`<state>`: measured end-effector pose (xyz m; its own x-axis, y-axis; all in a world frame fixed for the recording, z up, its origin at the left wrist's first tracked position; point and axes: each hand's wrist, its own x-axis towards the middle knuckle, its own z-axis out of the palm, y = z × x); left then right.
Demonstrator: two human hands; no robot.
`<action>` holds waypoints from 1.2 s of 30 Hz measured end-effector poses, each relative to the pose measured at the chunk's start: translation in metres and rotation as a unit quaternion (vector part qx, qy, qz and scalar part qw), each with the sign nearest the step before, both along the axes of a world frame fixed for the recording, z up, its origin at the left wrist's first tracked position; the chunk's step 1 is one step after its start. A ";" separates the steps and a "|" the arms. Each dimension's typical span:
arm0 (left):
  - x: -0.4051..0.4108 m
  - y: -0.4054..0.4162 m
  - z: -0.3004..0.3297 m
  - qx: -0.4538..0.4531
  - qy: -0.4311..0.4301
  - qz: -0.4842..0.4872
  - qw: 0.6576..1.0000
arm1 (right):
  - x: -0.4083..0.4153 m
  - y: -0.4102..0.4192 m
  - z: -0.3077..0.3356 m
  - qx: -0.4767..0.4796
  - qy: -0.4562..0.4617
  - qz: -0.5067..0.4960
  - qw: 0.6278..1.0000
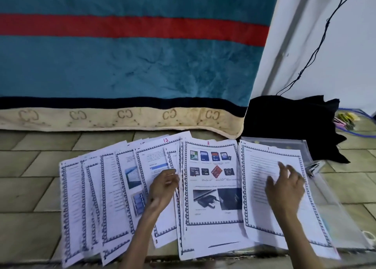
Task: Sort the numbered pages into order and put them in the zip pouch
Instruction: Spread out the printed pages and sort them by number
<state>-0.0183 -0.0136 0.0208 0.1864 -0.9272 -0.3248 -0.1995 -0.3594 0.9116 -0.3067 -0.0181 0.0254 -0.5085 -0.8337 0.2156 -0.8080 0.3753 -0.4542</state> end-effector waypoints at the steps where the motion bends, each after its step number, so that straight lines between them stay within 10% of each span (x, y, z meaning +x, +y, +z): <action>1: 0.007 0.003 -0.002 -0.014 -0.047 -0.001 0.999 | 0.020 -0.002 0.001 -0.015 -0.015 0.058 0.998; 7: 0.035 0.016 -0.001 -0.004 -0.121 0.036 0.992 | 0.146 0.004 -0.004 0.026 -0.103 0.295 0.949; 12: 0.022 0.012 0.002 0.047 0.070 0.070 0.994 | 0.178 0.002 -0.014 0.089 -0.147 0.278 0.945; 21: -0.017 -0.009 -0.002 0.060 0.020 -0.028 0.998 | 0.167 0.007 0.001 0.050 -0.283 0.285 0.914; 31: 0.019 -0.008 -0.002 -0.023 -0.010 0.049 0.998 | 0.192 0.009 0.011 0.024 -0.300 0.379 0.875; 36: 0.062 0.001 -0.007 -0.024 0.094 0.134 0.986 | 0.215 0.004 -0.004 0.088 -0.161 0.409 0.894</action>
